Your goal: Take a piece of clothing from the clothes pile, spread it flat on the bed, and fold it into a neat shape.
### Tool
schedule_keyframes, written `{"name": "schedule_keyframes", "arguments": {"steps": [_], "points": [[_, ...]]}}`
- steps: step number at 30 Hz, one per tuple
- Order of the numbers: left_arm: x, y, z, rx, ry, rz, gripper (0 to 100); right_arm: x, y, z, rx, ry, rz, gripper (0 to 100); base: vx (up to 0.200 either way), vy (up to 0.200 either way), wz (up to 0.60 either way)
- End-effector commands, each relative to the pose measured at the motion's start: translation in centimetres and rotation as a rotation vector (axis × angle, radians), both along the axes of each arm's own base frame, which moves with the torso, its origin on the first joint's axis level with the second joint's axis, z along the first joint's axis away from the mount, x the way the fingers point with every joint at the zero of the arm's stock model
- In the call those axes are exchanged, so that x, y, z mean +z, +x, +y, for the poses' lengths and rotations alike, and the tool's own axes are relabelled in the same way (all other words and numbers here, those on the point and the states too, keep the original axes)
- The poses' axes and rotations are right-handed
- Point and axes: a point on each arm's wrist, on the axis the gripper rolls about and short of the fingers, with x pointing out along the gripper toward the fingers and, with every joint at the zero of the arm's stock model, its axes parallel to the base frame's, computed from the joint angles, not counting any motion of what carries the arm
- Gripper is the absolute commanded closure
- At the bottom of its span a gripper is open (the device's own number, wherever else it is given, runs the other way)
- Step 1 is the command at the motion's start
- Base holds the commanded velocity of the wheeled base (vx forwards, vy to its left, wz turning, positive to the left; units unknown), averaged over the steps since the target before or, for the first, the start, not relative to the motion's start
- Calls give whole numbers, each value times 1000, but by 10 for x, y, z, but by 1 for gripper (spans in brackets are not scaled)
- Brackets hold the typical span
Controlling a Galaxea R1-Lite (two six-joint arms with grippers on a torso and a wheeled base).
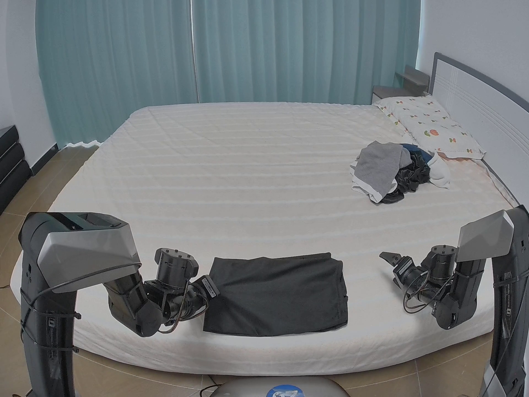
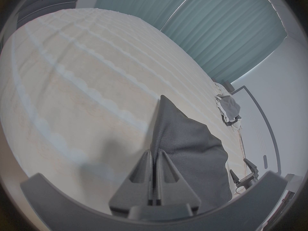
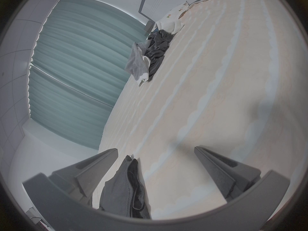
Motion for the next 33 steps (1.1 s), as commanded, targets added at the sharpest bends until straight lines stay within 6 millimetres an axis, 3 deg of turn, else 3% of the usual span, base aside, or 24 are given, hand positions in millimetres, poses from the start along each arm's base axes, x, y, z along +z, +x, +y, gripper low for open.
{"name": "schedule_keyframes", "arguments": {"steps": [1, 33], "points": [[3, -3, 2, 3, -1, 0, 100, 1, 0, 0, 1, 1, -9, 0, 0, 200, 0], [-1, -7, 6, 11, 7, 25, 100, 1, 0, 0, 1, 1, -8, 0, 0, 200, 0]]}}
